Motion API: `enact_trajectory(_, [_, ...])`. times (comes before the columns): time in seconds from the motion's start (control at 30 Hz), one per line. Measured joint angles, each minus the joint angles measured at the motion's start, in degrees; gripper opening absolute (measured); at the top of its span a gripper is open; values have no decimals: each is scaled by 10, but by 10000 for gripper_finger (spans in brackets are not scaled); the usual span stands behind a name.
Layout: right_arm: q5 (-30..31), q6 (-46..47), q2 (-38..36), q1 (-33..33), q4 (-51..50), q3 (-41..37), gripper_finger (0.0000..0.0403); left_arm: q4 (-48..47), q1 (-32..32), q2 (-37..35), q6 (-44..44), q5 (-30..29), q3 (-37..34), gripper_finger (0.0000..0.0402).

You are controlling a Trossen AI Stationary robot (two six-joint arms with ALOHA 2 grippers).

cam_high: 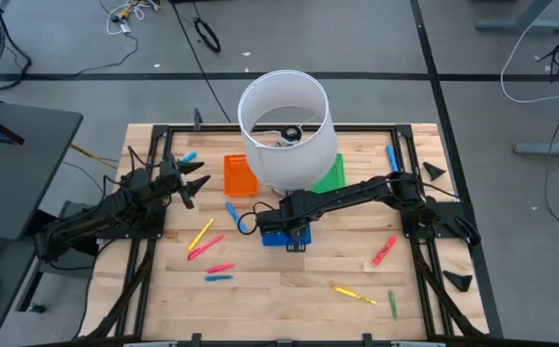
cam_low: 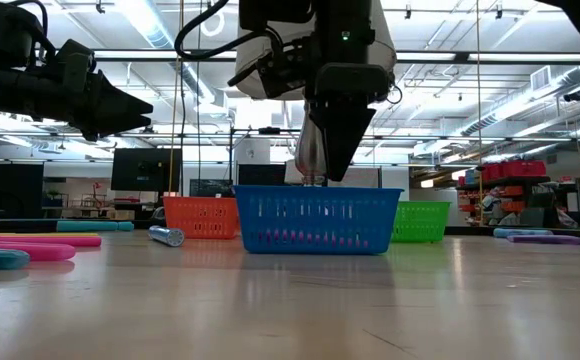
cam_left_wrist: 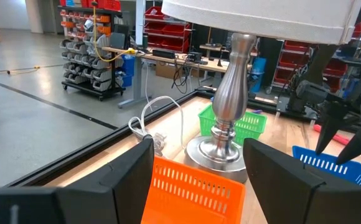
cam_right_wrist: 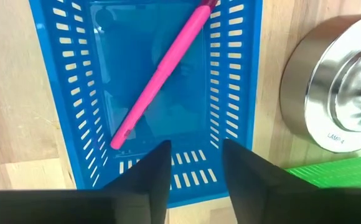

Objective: Pick & Place Markers
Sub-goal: Put the right yellow pen into the blue bin

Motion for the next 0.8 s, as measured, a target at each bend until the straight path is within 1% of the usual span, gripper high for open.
enact_trajectory(0.13, [0,0,0,0,3,0,154,0,0,0,0,0,0,252])
enact_trajectory(0.2, [0,16,0,0,10,0,155,0,0,0,0,0,0,252])
enact_trajectory(0.37, [-2,84,-5,2,13,7,153,0,0,0,0,0,0,252])
enact_trajectory(0.57, [-49,153,-35,7,13,9,153,0,0,0,0,0,0,252])
enact_trajectory(0.8, [-54,261,-56,16,14,10,153,0,0,0,0,0,0,252])
